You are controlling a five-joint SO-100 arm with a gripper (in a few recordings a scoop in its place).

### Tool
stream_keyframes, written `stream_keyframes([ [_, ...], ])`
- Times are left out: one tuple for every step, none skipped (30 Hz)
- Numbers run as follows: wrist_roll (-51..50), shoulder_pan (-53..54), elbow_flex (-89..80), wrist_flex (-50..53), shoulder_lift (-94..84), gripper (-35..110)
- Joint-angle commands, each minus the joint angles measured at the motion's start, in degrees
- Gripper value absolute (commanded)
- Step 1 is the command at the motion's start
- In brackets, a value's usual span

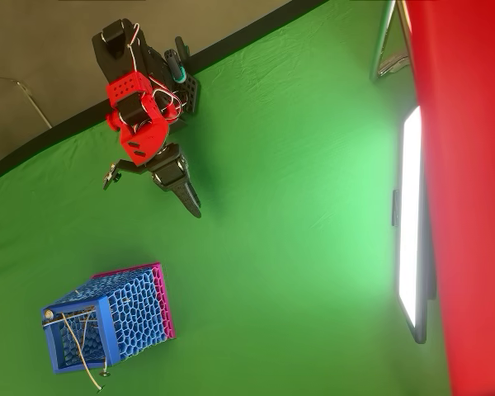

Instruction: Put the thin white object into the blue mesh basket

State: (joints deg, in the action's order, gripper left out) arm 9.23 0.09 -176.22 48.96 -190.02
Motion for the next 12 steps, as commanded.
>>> stream_keyframes([
  [-0.09, 0.18, -0.44, 0.35, -0.44, 17],
  [0.00, 0.18, -0.44, 0.44, -0.44, 17],
  [0.00, 0.18, -0.44, 0.44, -0.44, 17],
  [0.00, 0.18, -0.44, 0.53, -0.44, 17],
  [-0.09, 0.18, -0.44, 0.53, -0.44, 16],
  [-0.18, 0.26, -0.44, 0.53, -0.44, 15],
  [0.00, 0.44, -0.44, 0.62, -0.44, 15],
  [0.00, 0.53, -0.44, 0.62, -0.44, 14],
  [0.26, 0.53, -0.44, 0.62, -0.44, 13],
  [0.35, 0.44, -0.44, 0.62, -0.44, 10],
  [0.35, 0.44, -0.44, 0.62, -0.44, 8],
  [0.35, 0.44, -0.44, 0.62, -0.44, 9],
])
